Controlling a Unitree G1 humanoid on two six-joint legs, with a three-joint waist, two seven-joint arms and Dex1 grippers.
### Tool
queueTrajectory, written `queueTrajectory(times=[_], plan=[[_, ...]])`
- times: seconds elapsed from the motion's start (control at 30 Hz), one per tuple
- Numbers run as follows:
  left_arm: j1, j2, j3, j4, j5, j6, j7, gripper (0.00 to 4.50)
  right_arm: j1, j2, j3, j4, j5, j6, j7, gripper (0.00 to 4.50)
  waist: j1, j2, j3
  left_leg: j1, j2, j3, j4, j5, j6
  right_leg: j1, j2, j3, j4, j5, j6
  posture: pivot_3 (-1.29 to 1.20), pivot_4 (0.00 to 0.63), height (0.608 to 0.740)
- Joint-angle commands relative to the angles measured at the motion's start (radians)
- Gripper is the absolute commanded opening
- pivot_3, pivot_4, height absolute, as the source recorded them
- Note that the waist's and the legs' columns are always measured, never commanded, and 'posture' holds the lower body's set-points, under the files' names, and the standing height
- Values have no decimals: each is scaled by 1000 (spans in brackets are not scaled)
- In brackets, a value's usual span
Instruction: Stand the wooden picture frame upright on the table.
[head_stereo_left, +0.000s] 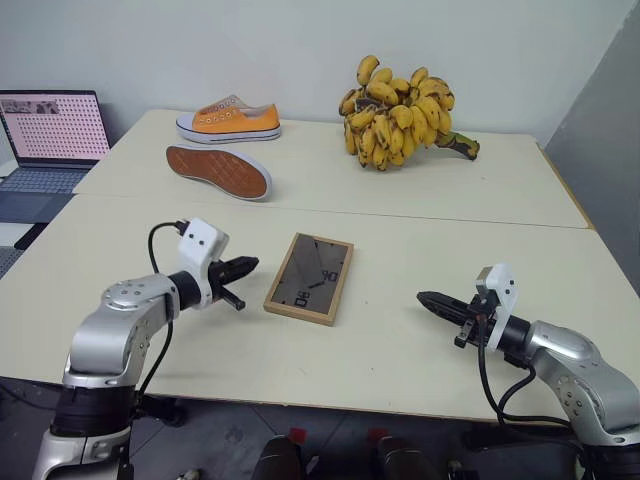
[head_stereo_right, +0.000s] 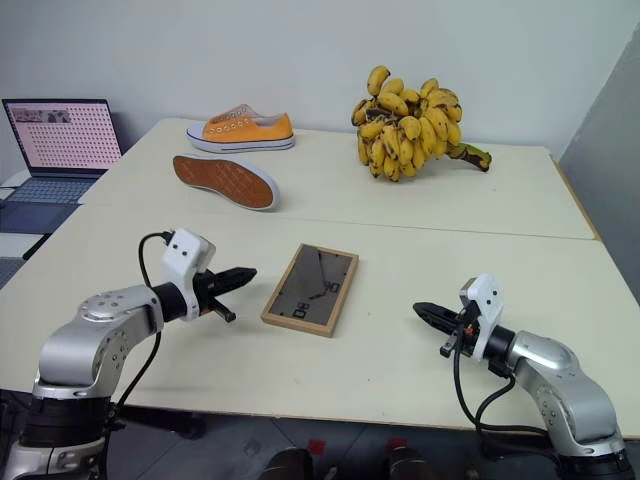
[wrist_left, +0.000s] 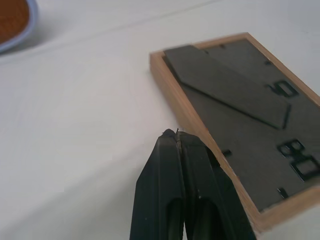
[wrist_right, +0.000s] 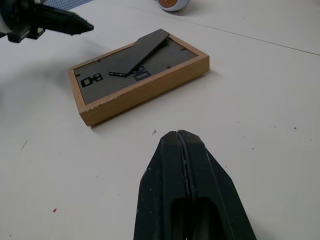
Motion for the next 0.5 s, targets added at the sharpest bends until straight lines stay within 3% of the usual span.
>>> queueTrajectory(times=[0.03,0.27,0.5], plan=[[12,32,-124,-106,26,74,0,38,-35,5,-16,-2,0,-23,-6,0,0,0,0,0,0,0,0,0,0,0,0,0,0,0,0,0,150,740],[-76,-15,-230,-104,58,96,32,38,-31,22,-18,-12,1,-19,-26,0,3,1,-1,2,0,0,0,0,0,1,0,0,0,0,0,0,150,740],[-149,-78,-260,-57,70,88,41,38,-26,27,-13,-25,3,-18,-39,0,1,1,0,1,0,0,0,0,0,0,0,0,0,0,0,0,150,740]])
